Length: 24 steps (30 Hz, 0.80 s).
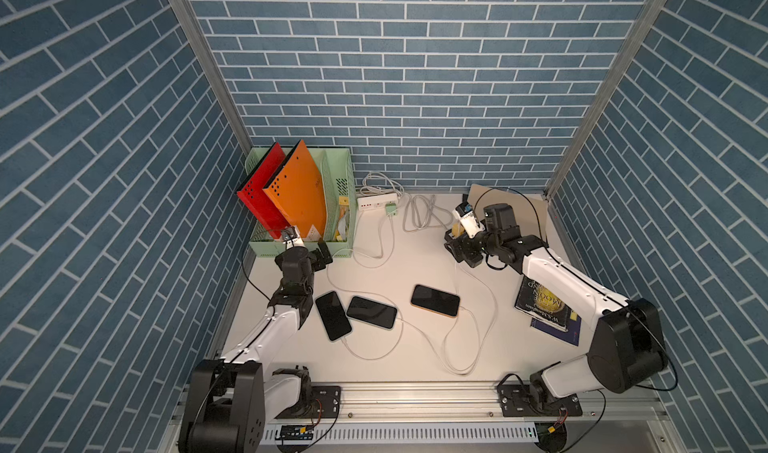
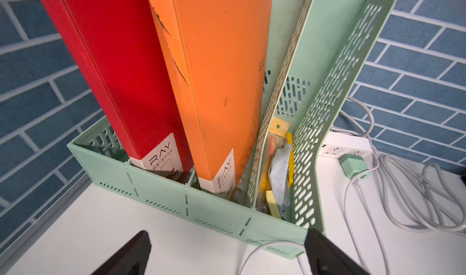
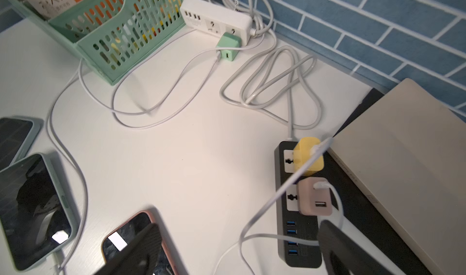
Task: Unplug the charging cable from the phone
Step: Pick up the phone at the center of the board.
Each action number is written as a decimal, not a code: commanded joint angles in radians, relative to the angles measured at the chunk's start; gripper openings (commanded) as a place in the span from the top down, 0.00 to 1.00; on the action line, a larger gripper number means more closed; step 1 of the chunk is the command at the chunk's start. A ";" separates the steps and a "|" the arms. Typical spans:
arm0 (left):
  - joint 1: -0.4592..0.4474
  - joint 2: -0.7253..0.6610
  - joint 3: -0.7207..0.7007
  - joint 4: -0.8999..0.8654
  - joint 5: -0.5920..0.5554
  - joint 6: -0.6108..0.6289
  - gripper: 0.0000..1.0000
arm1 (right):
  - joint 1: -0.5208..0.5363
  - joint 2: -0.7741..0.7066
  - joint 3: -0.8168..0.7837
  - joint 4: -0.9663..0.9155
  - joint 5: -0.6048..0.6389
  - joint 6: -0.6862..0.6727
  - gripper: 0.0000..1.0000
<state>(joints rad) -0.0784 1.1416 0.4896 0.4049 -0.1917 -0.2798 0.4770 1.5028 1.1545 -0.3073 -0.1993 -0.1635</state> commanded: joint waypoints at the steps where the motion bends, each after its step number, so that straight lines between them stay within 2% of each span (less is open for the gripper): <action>1: -0.006 -0.024 0.013 -0.058 0.031 -0.022 0.00 | 0.079 0.054 0.062 -0.212 0.019 -0.086 0.00; 9: -0.009 -0.025 0.010 -0.068 0.040 -0.024 0.00 | 0.216 0.194 0.141 -0.338 0.087 -0.139 0.01; 17: -0.010 -0.022 0.011 -0.079 0.033 -0.022 0.00 | 0.270 0.312 0.169 -0.382 0.132 -0.153 0.00; 24: -0.011 -0.021 0.009 -0.084 0.011 -0.022 0.00 | 0.311 0.352 0.157 -0.411 0.189 -0.183 0.01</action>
<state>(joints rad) -0.0834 1.1221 0.4896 0.3439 -0.1635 -0.3004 0.7658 1.8431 1.2972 -0.6708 -0.0471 -0.3046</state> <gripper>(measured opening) 0.998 0.995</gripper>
